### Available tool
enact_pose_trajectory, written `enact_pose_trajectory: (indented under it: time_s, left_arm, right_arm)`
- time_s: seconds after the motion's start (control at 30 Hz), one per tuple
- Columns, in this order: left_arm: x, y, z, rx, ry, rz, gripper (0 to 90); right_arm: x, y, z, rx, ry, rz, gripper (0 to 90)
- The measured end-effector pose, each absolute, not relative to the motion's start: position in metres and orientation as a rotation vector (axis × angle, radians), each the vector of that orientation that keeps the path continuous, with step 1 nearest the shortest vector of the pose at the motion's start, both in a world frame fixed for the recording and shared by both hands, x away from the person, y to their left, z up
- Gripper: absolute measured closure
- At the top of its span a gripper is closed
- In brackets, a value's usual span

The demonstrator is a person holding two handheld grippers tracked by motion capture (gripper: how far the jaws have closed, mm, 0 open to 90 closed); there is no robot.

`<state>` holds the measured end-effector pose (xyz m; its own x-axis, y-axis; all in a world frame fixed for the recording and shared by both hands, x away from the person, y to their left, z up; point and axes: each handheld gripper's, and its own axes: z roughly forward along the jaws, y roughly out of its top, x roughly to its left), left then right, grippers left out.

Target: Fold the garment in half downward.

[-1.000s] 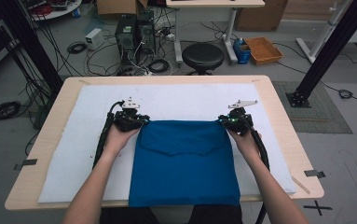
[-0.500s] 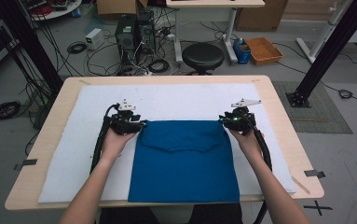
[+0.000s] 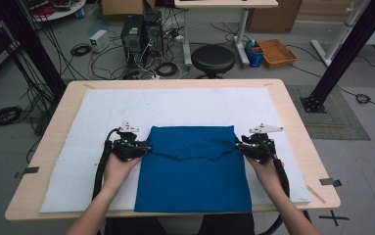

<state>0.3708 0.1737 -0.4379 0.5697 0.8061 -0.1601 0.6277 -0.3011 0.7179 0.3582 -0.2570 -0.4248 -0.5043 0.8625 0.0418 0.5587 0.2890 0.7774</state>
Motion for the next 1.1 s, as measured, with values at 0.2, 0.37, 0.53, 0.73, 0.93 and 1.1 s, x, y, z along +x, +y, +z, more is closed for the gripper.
enact_pose_trajectory:
  time_s: [0.2,0.37,0.53,0.73,0.93,1.1]
  left_arm:
    - [0.371,0.168,-0.44,2.036,1.166,0.292,69.4]
    - [0.37,0.161,-0.441,2.04,1.153,0.299,74.1]
    - [0.37,0.161,-0.44,2.042,1.146,0.298,77.6]
    - [0.369,0.161,-0.439,2.047,1.117,0.303,82.9]
    - [0.368,0.164,-0.437,2.028,1.114,0.294,85.0]
    - [0.361,0.169,-0.426,2.006,1.088,0.264,85.4]
  right_arm:
    - [0.36,-0.256,-0.431,1.316,2.184,1.074,62.2]
    - [0.362,-0.258,-0.433,1.386,2.169,1.103,62.5]
    - [0.363,-0.251,-0.437,1.383,2.203,1.071,63.9]
    - [0.372,-0.243,-0.444,1.375,2.26,1.017,79.7]
    - [0.365,-0.243,-0.436,1.303,2.255,1.033,86.0]
    - [0.356,-0.251,-0.424,1.288,2.243,1.089,86.1]
